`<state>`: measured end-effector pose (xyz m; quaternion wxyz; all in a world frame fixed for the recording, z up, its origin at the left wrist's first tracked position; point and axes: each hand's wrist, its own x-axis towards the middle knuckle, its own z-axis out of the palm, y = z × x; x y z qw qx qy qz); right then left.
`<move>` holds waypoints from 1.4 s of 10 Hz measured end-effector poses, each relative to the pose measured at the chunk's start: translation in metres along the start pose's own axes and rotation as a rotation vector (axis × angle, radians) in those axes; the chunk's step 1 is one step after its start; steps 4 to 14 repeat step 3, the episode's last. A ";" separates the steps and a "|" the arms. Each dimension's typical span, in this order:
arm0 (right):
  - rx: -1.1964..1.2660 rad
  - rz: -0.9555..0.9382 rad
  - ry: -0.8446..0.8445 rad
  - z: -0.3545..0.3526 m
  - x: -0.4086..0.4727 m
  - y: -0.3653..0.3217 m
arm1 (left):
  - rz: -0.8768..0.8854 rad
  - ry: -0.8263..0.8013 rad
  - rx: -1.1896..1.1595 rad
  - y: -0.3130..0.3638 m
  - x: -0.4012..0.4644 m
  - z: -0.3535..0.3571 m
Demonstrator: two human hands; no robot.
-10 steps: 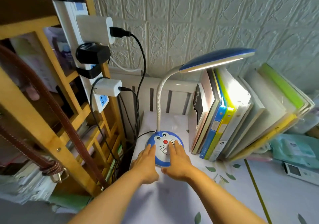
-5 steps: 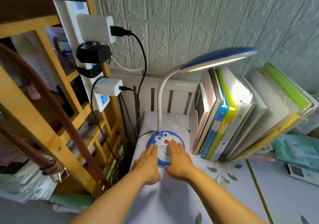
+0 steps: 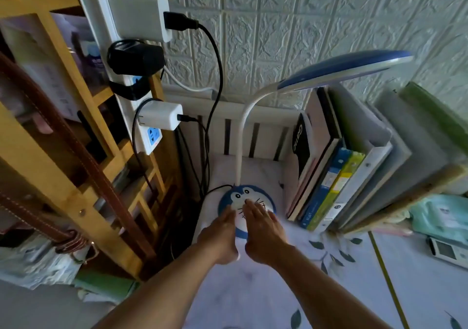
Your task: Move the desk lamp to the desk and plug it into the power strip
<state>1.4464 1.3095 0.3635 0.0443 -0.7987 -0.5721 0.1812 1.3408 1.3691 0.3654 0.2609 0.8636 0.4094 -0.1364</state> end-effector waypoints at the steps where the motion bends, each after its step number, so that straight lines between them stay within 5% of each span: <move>1: -0.050 -0.026 0.022 -0.002 -0.001 0.003 | -0.006 0.023 -0.012 0.001 0.000 0.003; 14: 0.021 -0.014 -0.020 -0.017 0.001 -0.003 | -0.017 0.001 -0.056 0.004 -0.005 -0.008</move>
